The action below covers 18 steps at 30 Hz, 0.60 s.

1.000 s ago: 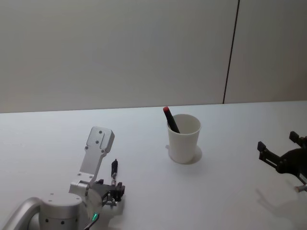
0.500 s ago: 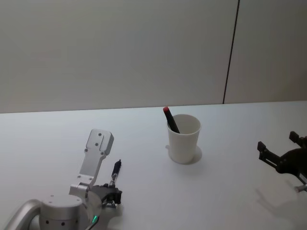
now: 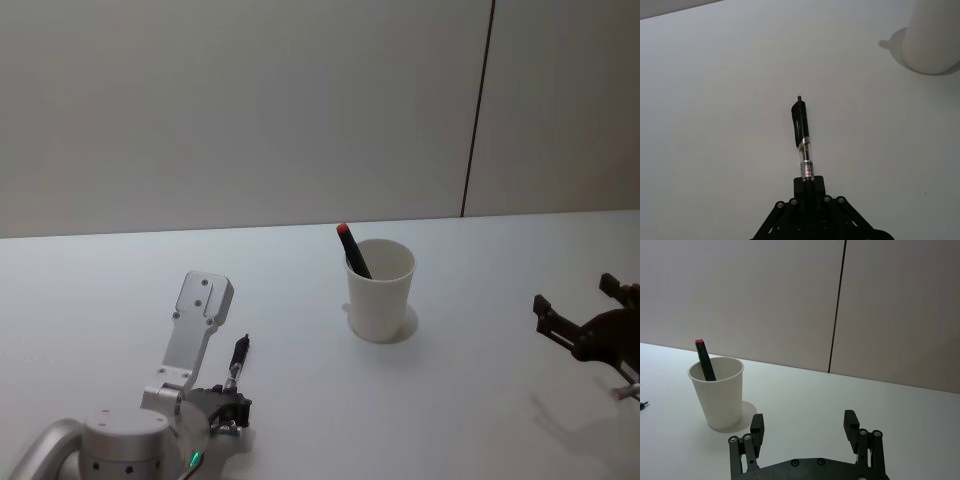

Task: Place the pen into the pen holder.

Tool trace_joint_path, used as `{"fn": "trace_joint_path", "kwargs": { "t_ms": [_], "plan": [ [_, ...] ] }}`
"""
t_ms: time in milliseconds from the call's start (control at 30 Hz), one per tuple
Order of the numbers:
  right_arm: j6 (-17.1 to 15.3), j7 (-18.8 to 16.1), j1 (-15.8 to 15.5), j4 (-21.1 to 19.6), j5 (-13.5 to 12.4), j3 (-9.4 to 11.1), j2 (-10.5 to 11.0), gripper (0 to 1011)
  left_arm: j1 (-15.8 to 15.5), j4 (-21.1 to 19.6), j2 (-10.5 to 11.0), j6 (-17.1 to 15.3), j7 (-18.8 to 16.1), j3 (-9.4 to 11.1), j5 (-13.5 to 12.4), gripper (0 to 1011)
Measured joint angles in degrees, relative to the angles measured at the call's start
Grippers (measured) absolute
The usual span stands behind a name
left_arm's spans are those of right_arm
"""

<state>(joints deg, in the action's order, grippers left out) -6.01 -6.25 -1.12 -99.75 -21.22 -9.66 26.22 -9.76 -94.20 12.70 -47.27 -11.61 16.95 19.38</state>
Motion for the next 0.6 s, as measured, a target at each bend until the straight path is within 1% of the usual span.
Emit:
{"fn": "trace_joint_path", "kwargs": {
  "t_ms": [233,600],
  "plan": [
    [0.0,0.0,0.0,0.0,0.0,0.0,0.0,1001,-0.1,0.1,-0.1,1.0,0.6,-0.3,-0.9,124],
    [0.0,0.0,0.0,0.0,0.0,0.0,0.0,1001,-0.7,0.1,0.2,5.1,2.5,-1.0,-2.9,124]
  ]
}}
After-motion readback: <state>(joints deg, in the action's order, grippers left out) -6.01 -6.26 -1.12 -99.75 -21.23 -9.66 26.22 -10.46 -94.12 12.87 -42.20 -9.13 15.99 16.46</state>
